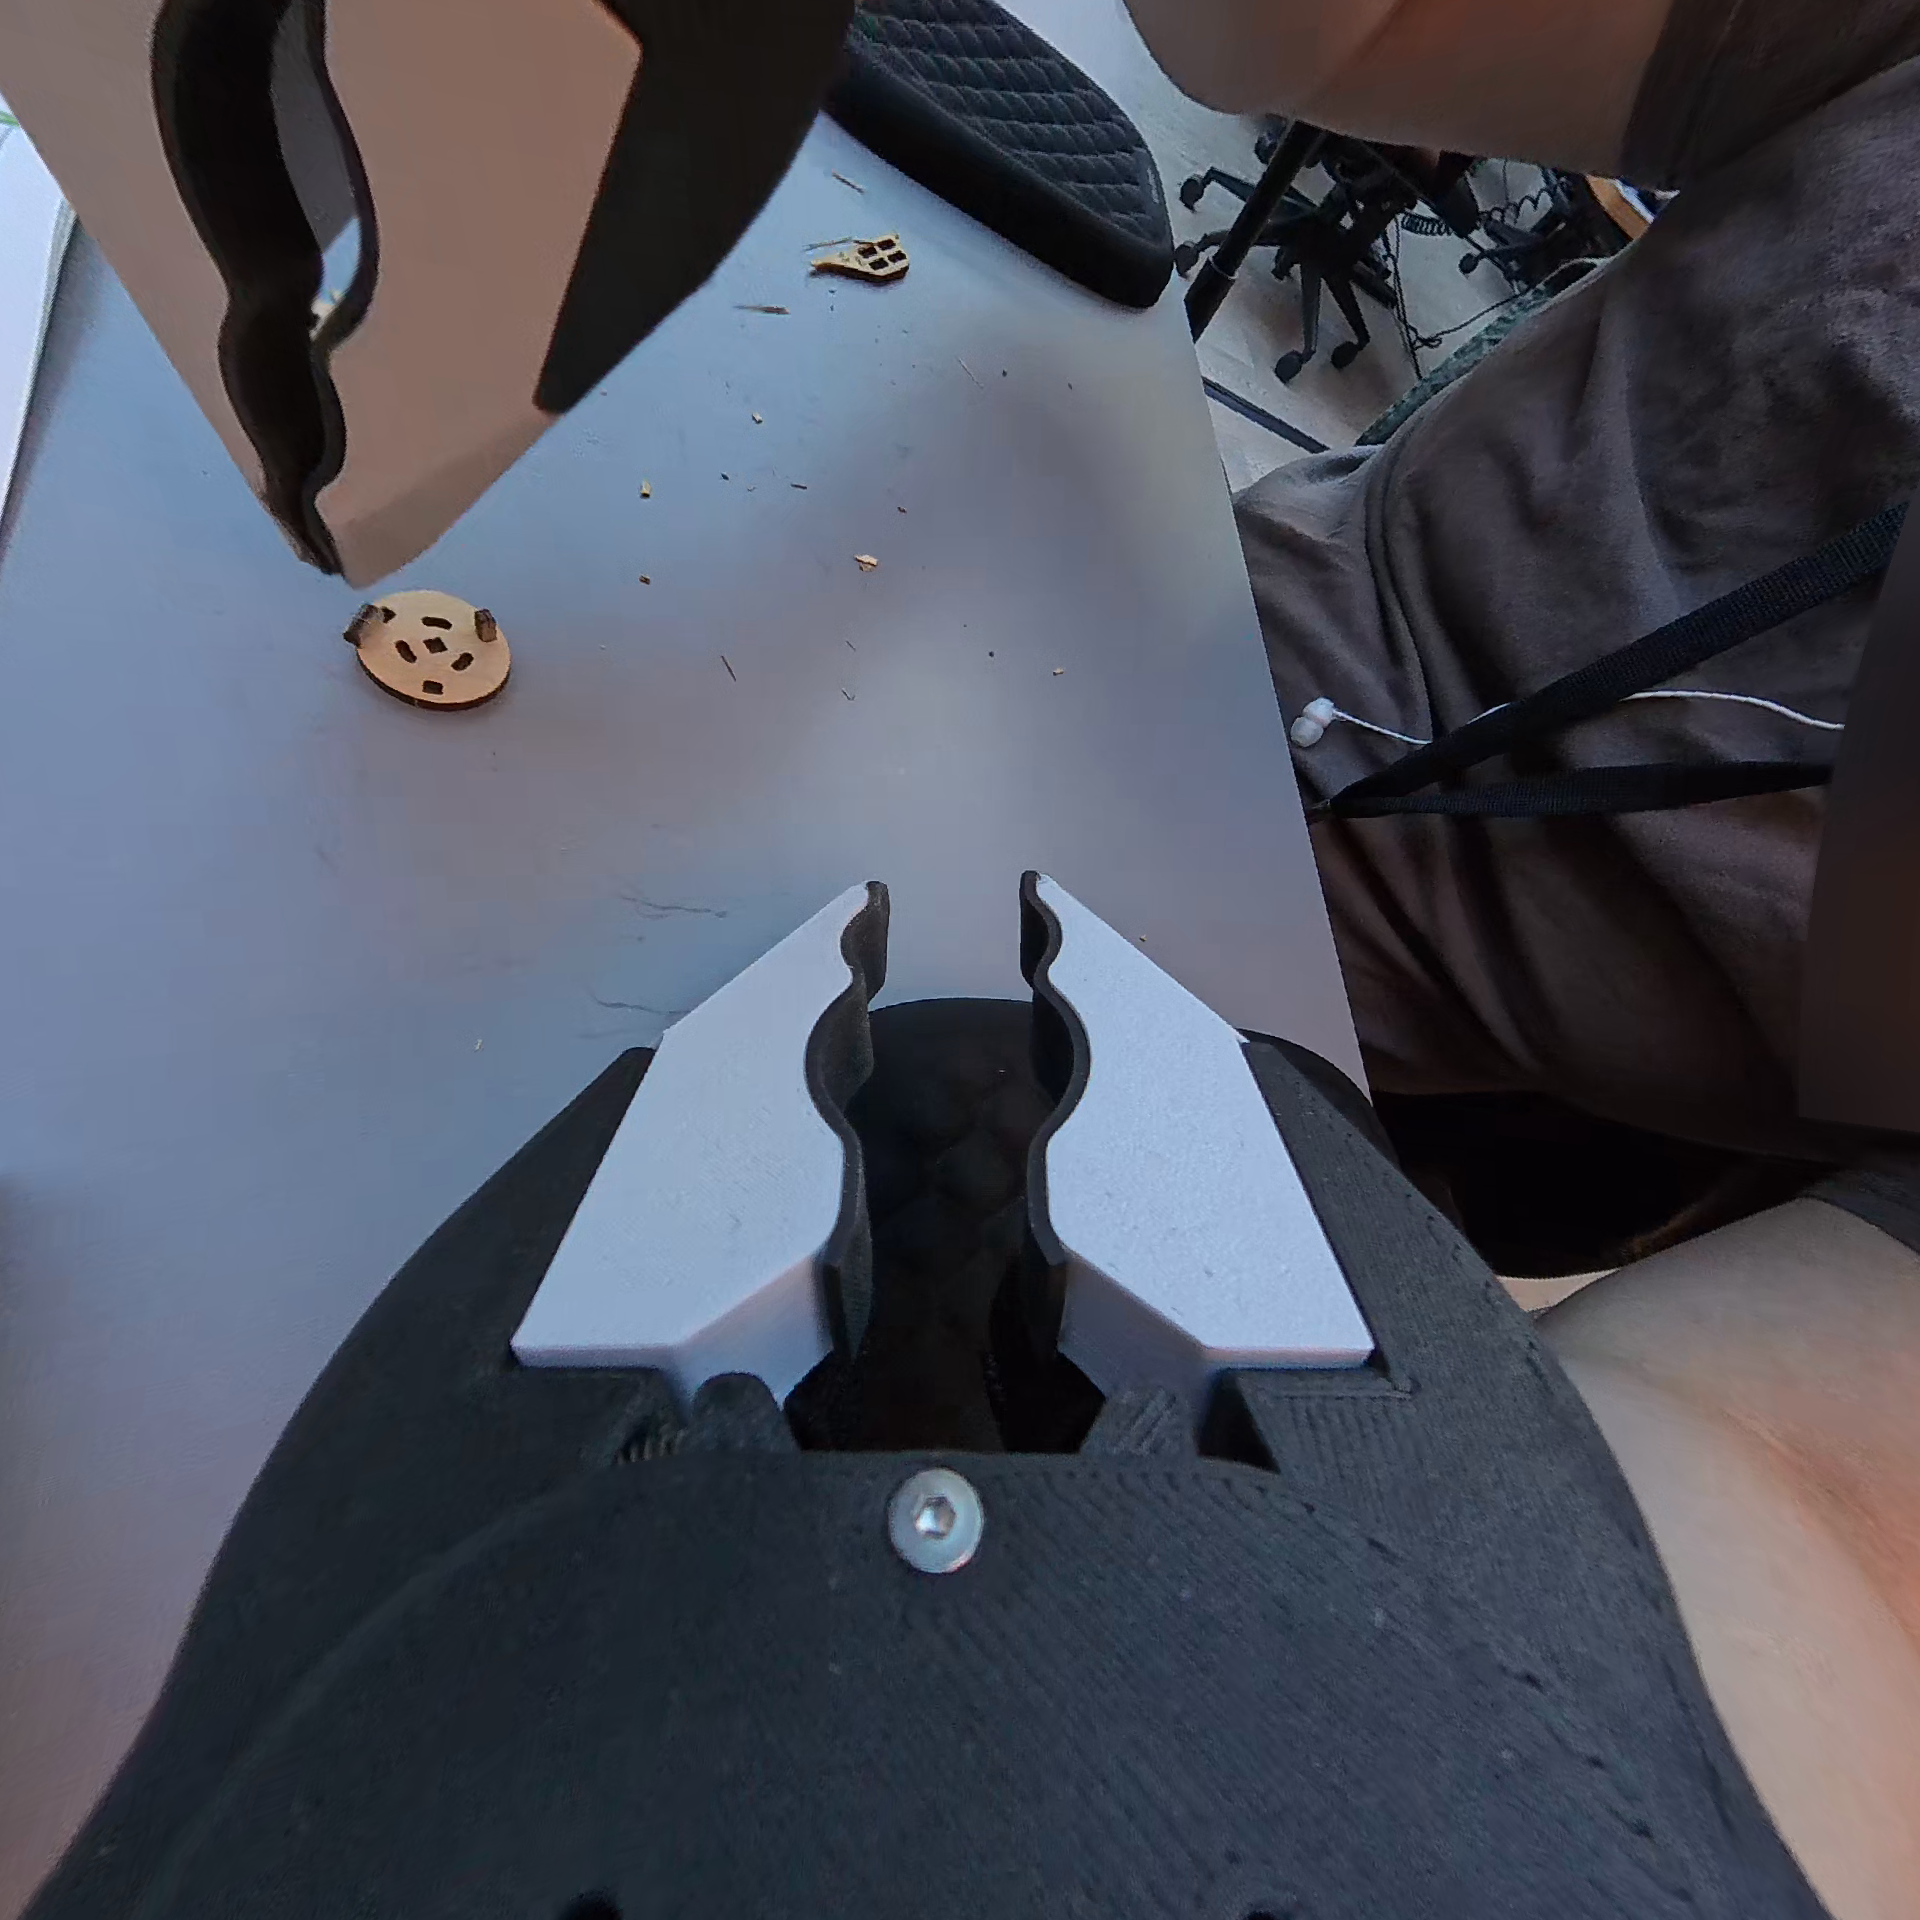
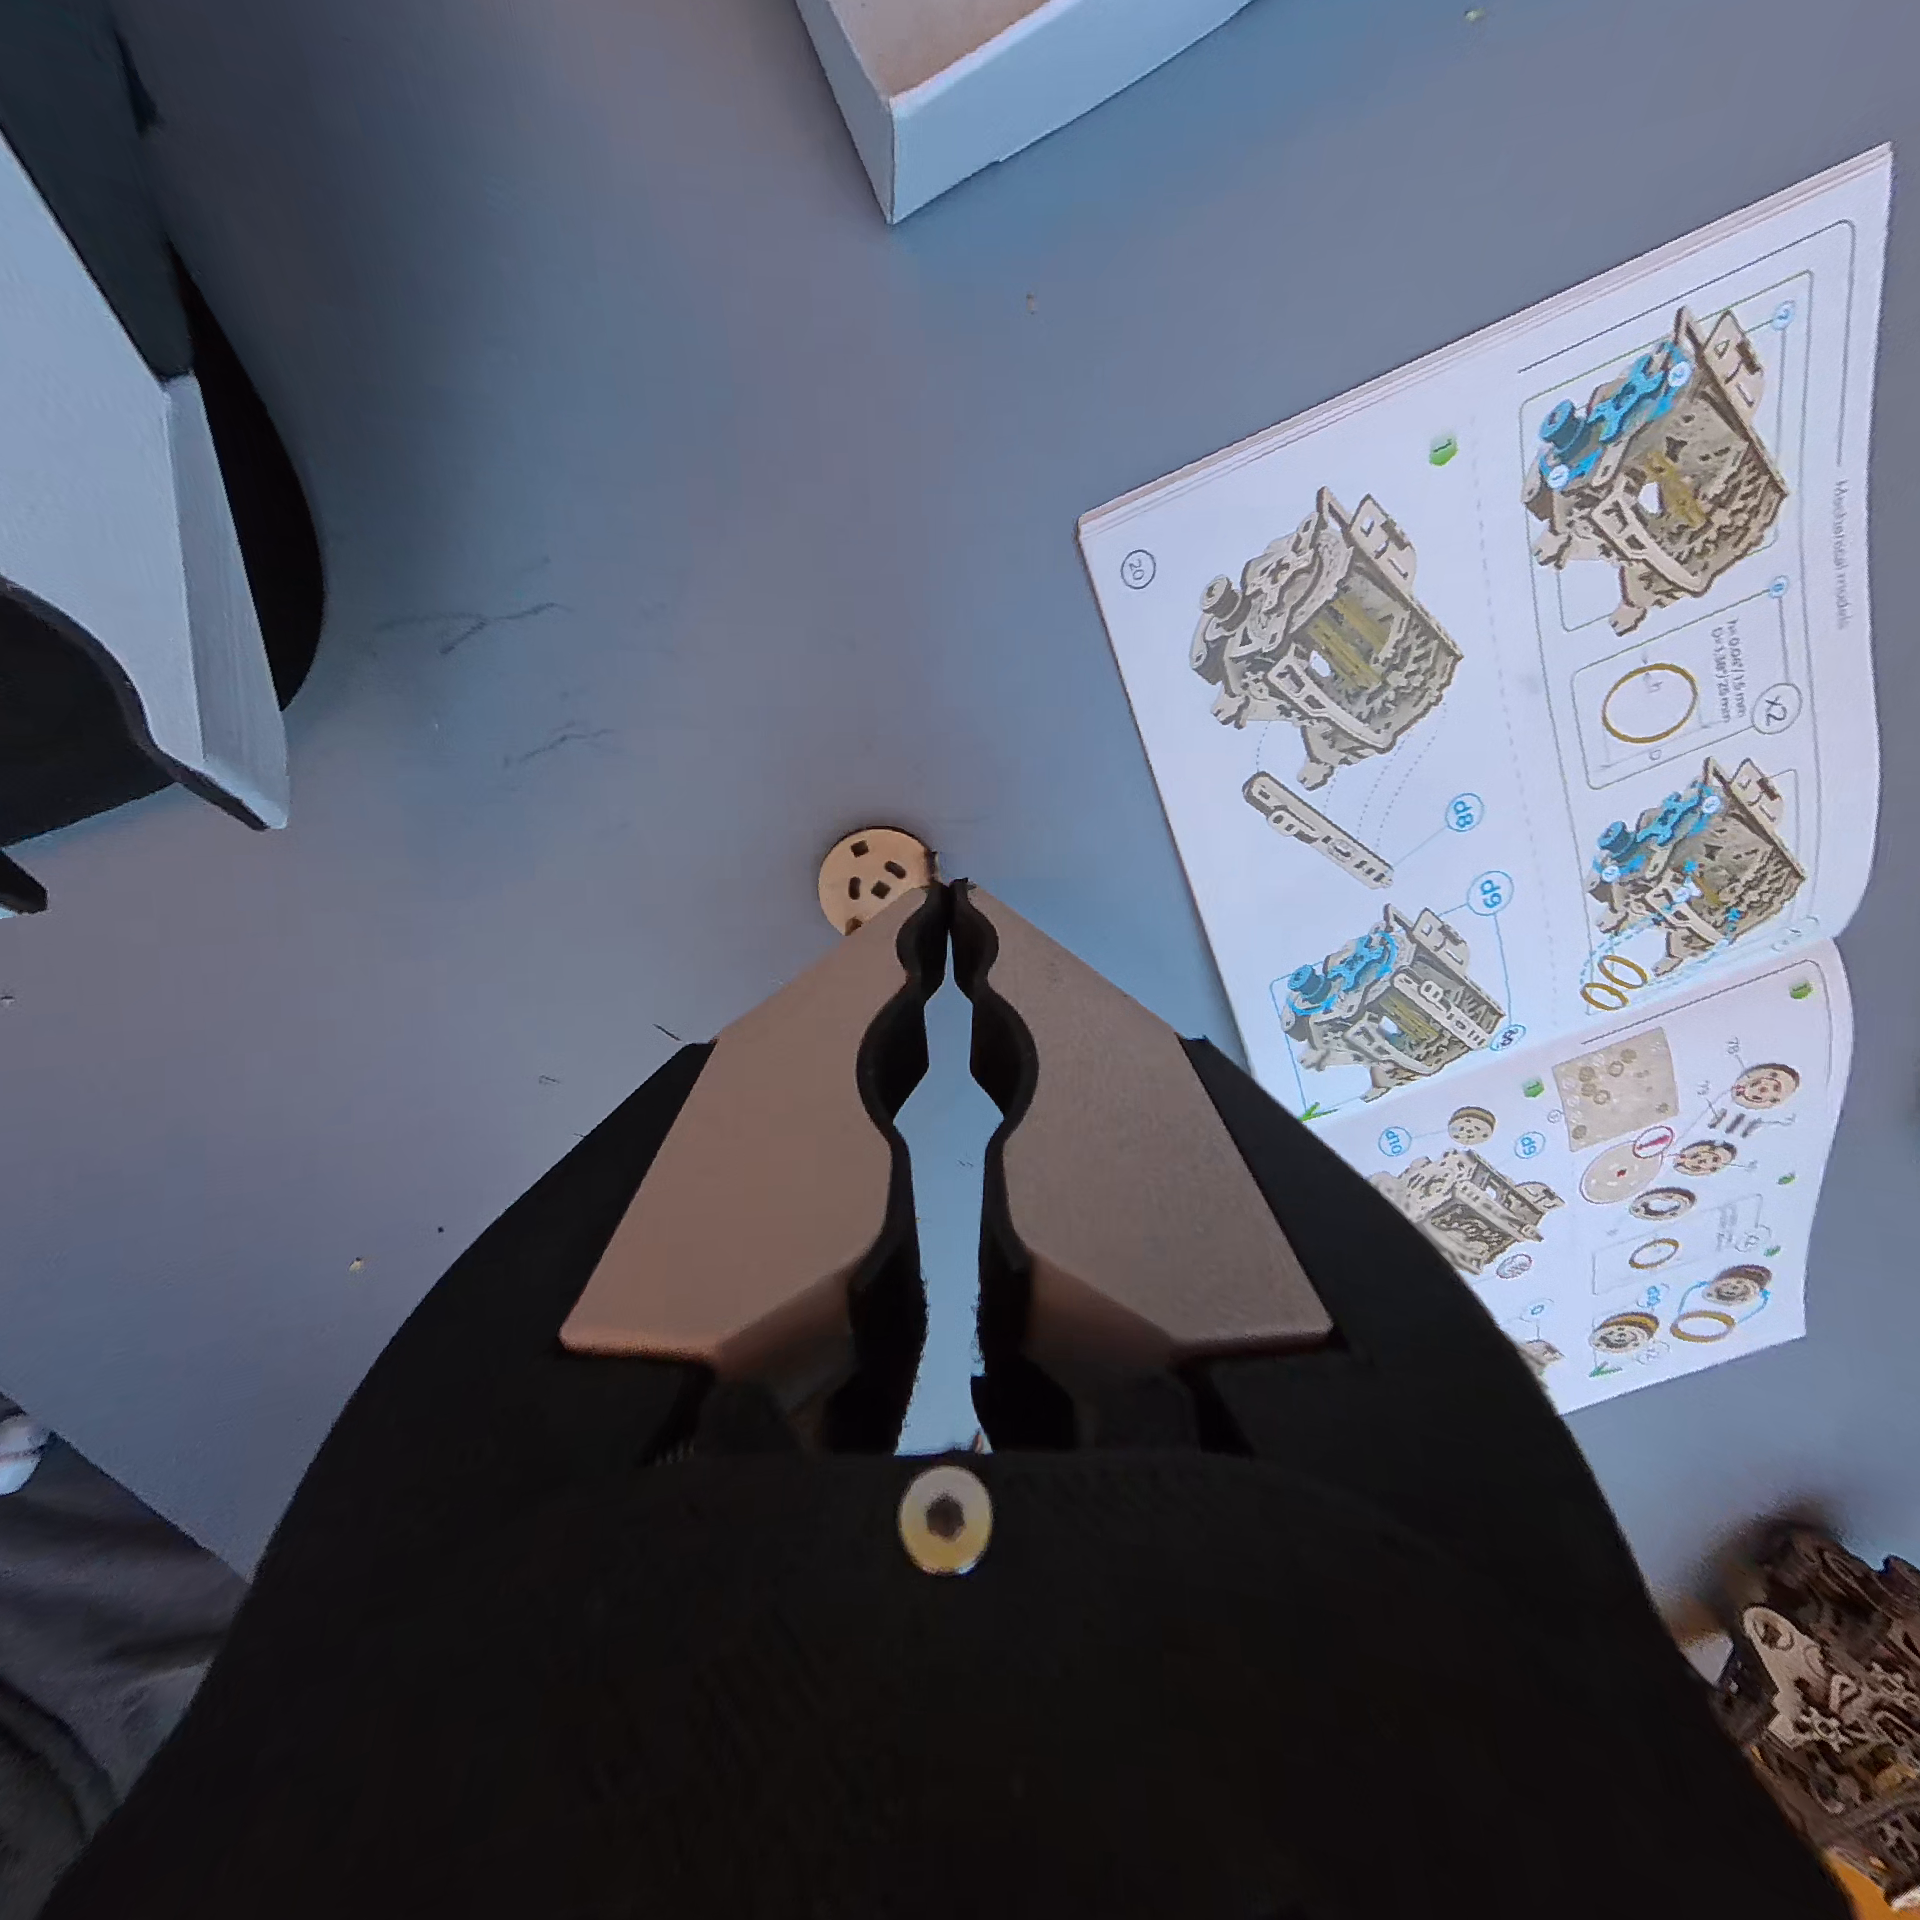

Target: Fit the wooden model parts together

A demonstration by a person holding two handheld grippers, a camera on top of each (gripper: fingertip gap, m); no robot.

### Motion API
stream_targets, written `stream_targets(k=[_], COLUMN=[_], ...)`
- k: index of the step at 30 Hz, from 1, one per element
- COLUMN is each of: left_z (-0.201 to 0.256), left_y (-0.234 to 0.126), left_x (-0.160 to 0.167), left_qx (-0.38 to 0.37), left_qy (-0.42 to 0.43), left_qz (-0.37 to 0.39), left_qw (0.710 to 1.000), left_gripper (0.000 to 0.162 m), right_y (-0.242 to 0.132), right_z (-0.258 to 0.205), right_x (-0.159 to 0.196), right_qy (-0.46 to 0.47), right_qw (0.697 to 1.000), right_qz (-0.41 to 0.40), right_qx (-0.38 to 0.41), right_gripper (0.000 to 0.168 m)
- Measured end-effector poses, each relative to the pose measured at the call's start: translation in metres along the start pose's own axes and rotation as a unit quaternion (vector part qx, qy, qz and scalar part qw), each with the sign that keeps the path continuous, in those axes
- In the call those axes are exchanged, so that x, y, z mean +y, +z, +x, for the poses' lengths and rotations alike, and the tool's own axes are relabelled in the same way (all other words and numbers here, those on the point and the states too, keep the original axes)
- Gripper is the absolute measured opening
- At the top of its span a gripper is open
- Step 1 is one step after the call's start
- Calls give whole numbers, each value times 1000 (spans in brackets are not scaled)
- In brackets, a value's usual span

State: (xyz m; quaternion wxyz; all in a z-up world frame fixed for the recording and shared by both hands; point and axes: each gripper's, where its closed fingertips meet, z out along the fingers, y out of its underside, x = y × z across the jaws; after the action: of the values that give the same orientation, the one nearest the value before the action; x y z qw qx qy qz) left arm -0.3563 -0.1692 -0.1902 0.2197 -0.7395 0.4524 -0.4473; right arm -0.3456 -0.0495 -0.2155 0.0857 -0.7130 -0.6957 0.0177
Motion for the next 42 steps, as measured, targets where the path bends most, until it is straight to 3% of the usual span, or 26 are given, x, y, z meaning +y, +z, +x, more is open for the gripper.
stream_targets(k=[6,10,13,15,27,29,32,36,42], left_z=[-3,-3,-5,-6,-16,-25,-52,-54,-47], left_y=[-2,-2,-1,0,-5,-12,-27,-23,-15], left_x=[-1,-1,-1,0,-12,-24,-44,-65,-81], left_qx=[-8,-10,-11,-11,-32,-60,-160,-217,-254], left_qy=[1,2,1,-2,-3,4,35,127,184], left_qz=[7,6,5,4,37,67,111,133,133], left_qw=[1000,1000,1000,1000,999,996,980,959,940], left_gripper=[24,23,23,23,23,25,25,14,14], right_y=[0,-3,-8,-3,4,-8,-27,-48,-66], right_z=[1,2,-3,4,-2,-5,-15,-22,-28], right_x=[2,-3,-5,-1,-2,-6,-8,-7,-5], right_qy=[-21,-7,4,2,-9,-34,-76,-96,-112], right_qw=[997,977,955,956,951,941,928,919,909], right_qz=[61,200,277,283,295,328,358,378,398], right_qx=[-42,-77,-106,-78,-90,-77,-69,-59,-47], right_gripper=[1,18,15,15,2,2,2,2,2])
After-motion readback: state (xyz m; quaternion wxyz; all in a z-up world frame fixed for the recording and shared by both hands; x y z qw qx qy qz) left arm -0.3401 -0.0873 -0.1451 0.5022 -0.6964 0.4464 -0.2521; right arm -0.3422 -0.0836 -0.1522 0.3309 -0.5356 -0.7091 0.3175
